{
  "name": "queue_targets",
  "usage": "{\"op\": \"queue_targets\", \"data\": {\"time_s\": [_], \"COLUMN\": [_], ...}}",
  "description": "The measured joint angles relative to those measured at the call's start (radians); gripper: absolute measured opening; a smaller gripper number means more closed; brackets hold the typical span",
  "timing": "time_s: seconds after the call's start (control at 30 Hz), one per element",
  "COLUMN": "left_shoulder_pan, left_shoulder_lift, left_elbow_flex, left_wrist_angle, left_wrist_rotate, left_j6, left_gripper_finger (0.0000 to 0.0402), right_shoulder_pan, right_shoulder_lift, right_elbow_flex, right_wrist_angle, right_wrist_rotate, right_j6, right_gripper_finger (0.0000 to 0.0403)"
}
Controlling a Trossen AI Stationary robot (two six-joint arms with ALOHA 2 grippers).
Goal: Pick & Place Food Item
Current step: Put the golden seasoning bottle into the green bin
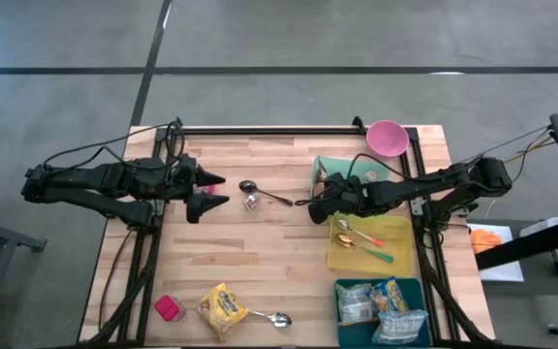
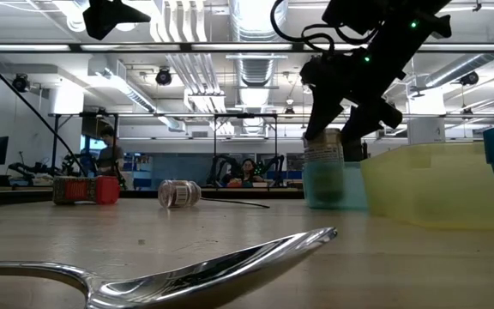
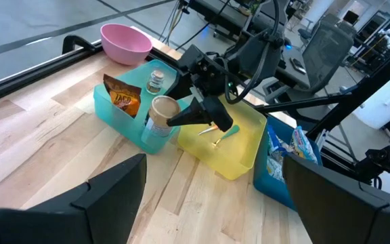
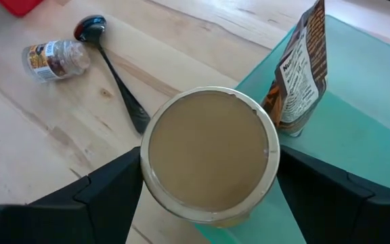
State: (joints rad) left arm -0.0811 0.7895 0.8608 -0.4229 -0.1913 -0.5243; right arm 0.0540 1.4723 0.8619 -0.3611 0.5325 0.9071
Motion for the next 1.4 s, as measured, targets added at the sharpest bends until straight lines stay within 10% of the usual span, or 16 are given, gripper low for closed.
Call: {"op": "queue_targets", "data": {"time_s": [1.4], "left_shoulder_pan": [0.000], "left_shoulder_lift": [0.000], "left_elbow_flex": [0.000], "left_wrist_angle": [-0.001], "left_wrist_rotate": [0.000], "left_j6": [0.000], "left_gripper_finger": [0.0349], "right_shoulder_pan": [-0.006], "right_shoulder_lift": [0.028], "right_elbow_flex": [0.000], "right_wrist_angle": [0.013], "right_wrist_rotate": [-0.008], "right_j6": [-0.084], "right_gripper_finger": [0.0316]}}
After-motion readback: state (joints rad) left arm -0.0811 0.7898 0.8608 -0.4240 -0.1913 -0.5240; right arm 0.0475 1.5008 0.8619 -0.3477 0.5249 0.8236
